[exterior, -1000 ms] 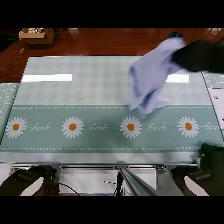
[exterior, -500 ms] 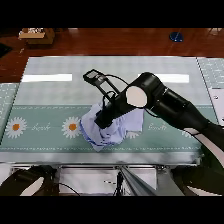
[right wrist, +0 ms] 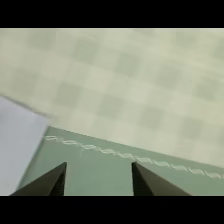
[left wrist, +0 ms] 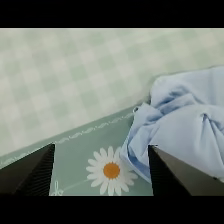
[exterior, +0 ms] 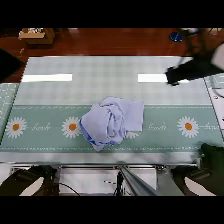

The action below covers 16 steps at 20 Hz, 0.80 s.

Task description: Fold the shirts.

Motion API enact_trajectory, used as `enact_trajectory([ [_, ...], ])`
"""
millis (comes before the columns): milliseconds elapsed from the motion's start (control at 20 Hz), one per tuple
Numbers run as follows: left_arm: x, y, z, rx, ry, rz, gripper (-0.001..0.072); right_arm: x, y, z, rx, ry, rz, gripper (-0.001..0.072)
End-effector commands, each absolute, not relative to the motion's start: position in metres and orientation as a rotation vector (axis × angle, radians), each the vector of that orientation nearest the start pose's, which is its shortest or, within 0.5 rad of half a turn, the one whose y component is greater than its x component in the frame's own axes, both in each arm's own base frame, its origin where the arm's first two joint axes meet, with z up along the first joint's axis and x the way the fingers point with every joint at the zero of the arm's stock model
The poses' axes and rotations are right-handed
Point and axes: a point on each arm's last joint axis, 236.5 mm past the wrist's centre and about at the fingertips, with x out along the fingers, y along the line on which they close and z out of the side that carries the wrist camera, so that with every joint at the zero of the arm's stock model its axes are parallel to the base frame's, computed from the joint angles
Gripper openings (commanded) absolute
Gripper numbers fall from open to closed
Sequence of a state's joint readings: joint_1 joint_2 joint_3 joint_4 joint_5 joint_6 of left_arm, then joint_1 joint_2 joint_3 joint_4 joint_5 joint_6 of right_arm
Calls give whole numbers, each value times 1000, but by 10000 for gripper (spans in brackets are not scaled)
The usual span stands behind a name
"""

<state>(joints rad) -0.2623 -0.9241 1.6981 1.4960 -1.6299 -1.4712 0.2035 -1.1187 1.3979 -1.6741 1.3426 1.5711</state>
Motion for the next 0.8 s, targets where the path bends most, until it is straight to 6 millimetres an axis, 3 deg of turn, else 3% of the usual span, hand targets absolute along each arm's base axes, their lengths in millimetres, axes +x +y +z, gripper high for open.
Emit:
enact_trajectory([
  [0, 280, -90, 202, 192, 1040, -349, 720, 352, -39, 147, 25, 1095, -47, 493],
  [100, 273, -78, 131, 152, 1185, -298, 720, 349, -53, 131, 166, 1102, -50, 494],
  [250, 244, -62, 40, 55, 1364, -251, 720, 340, -58, 92, 245, 1159, -50, 494],
  [350, 227, -79, 0, -103, 1426, -317, 719, 333, -46, 66, 262, 1205, -4, 493],
  [550, 215, -122, -36, -387, 1419, -458, 709, 321, -20, 26, 325, 1258, 91, 493],
  [750, 201, -136, -67, -470, 1501, -494, 710, 314, -15, 9, 349, 1279, 101, 493],
])
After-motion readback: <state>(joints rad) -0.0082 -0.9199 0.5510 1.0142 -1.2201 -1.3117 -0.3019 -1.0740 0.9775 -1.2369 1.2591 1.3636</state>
